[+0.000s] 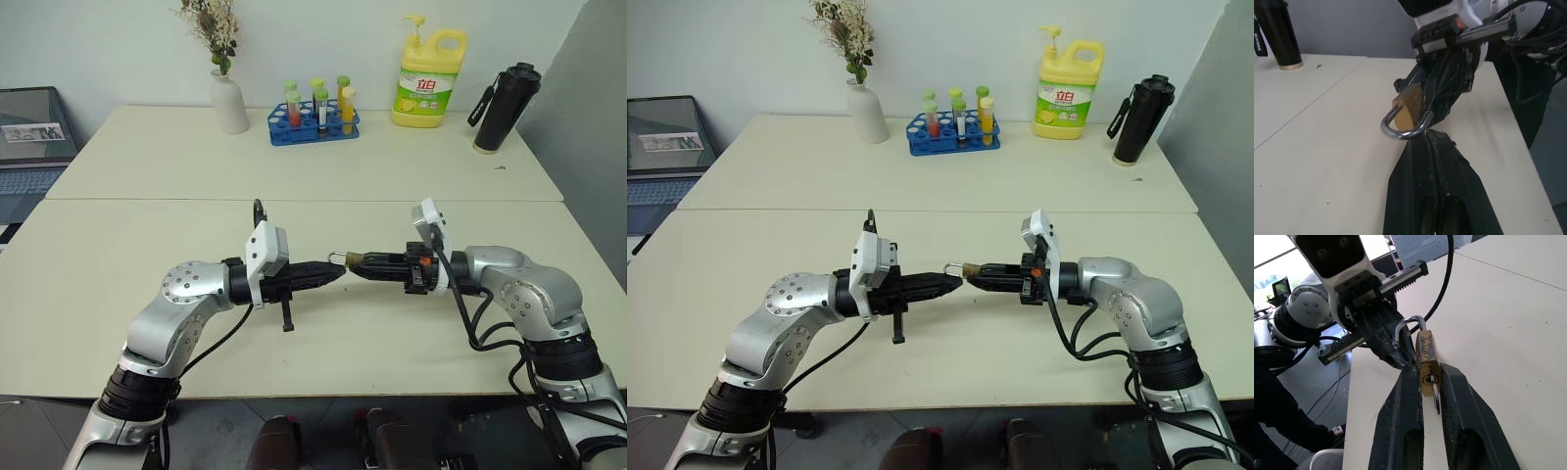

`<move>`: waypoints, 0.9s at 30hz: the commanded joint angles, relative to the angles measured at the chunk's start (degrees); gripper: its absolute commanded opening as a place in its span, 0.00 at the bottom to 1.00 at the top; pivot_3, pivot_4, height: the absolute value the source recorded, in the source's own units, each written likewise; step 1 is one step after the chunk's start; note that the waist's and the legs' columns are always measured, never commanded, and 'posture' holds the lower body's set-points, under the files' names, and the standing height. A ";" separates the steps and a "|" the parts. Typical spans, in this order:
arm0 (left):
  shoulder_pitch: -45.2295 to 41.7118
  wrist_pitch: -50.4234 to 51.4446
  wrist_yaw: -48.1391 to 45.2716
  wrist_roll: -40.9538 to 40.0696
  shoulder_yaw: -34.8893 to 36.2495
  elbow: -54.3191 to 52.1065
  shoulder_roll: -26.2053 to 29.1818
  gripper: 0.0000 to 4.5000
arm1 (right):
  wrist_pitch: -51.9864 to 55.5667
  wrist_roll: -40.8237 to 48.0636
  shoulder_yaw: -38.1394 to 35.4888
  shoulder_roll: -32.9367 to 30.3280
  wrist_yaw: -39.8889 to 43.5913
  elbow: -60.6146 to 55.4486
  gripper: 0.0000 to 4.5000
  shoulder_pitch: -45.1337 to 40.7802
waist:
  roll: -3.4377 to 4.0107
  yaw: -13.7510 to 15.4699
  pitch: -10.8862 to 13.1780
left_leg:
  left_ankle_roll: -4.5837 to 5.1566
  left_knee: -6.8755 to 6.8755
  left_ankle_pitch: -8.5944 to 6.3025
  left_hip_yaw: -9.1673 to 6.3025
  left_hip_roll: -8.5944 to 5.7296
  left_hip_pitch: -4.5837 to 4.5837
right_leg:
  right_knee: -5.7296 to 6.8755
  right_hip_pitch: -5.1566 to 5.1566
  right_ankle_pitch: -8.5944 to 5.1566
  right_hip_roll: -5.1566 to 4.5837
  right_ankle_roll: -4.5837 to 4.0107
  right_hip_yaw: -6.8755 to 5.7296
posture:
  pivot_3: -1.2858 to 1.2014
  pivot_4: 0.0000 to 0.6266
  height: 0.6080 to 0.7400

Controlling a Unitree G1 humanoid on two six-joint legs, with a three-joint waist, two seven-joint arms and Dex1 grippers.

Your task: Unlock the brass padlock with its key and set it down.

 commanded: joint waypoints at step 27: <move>-0.21 -1.13 1.50 1.43 3.16 -4.21 2.45 0.00 | -0.23 -0.53 0.15 -1.51 1.42 -1.26 0.04 0.38 | 0.00 -0.14 0.00 | 0.00 -0.01 0.00 0.00 -0.01 0.00 | -0.01 0.00 0.00 0.01 0.00 0.02 | 0.52 0.24 1.00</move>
